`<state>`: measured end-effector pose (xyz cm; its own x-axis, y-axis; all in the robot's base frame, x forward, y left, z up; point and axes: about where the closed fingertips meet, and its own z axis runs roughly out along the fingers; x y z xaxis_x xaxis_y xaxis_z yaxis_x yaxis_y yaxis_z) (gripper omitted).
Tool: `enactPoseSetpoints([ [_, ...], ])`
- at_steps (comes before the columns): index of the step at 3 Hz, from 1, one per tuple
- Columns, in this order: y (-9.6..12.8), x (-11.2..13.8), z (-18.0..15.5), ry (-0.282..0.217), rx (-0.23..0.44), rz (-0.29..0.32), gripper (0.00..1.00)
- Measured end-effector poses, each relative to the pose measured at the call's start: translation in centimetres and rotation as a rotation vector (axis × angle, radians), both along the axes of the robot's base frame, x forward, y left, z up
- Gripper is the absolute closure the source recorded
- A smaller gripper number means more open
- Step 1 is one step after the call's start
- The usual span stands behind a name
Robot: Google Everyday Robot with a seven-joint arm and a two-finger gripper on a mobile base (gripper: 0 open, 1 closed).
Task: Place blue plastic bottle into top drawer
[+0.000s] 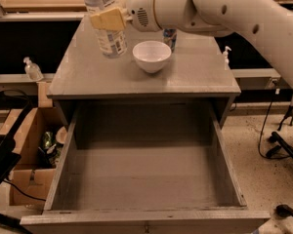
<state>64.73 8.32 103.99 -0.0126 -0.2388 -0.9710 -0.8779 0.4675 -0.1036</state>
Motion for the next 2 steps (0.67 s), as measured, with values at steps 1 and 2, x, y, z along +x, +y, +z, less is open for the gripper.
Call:
enactPoseSetpoints([
  [1,0.5,-5.7,-4.3,0.079,0.057,0.066,1.0],
  [2,-1.5,-7.6,-6.3,0.113,0.064,0.048,1.0],
])
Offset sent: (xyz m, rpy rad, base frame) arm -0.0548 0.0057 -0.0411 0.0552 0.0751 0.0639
